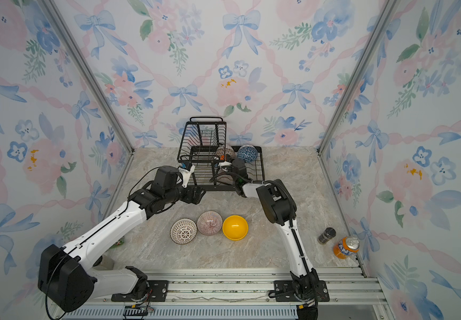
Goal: Load the bowls into the dish rack
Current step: 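Lower the orange bowl beside the brown-patterned bowl with the right gripper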
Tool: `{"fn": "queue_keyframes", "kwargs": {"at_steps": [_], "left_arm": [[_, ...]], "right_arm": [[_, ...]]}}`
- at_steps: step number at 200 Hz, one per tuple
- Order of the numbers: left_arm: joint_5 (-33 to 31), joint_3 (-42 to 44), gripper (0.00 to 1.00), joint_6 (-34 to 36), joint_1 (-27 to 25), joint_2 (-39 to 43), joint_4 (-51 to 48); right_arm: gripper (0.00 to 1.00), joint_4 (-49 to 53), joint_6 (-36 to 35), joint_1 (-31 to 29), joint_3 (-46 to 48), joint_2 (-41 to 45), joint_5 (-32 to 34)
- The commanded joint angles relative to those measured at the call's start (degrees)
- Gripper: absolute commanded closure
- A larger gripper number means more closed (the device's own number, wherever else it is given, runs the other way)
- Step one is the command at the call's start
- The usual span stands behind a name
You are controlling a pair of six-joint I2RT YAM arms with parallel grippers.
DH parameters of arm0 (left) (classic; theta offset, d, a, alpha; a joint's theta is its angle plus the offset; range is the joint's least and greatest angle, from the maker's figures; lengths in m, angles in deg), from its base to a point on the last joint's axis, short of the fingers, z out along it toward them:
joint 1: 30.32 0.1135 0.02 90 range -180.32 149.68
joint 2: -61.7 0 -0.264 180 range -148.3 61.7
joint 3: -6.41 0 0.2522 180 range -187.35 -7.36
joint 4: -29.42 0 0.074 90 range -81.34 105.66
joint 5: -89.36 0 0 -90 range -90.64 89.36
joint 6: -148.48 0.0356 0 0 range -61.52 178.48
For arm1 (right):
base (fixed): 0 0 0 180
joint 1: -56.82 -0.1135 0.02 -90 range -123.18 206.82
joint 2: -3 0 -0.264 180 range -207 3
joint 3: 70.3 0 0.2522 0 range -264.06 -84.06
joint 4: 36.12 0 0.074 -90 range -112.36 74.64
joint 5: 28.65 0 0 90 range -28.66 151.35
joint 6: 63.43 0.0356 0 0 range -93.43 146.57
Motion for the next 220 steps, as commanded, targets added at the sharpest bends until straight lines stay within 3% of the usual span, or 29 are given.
{"fn": "queue_keyframes", "kwargs": {"at_steps": [1,98,191,220], "left_arm": [[0.19,-0.4,0.02,0.92,0.5,0.37,-0.52],[0.05,0.83,0.02,0.76,0.49,1.6,-0.51],[-0.24,1.72,0.02,0.57,0.58,2.82,-0.42],[-0.35,1.86,0.02,0.57,0.58,2.74,-0.38]], "right_arm": [[0.92,1.87,0.95,-0.34,1.03,1.1,2.32],[0.73,-0.04,-0.11,-0.76,2.05,2.18,3.19],[0.64,-1.79,-0.29,-0.34,5.76,6.21,3.13],[0.52,-2.59,0.24,0.2,8.01,8.19,3.13]]}}
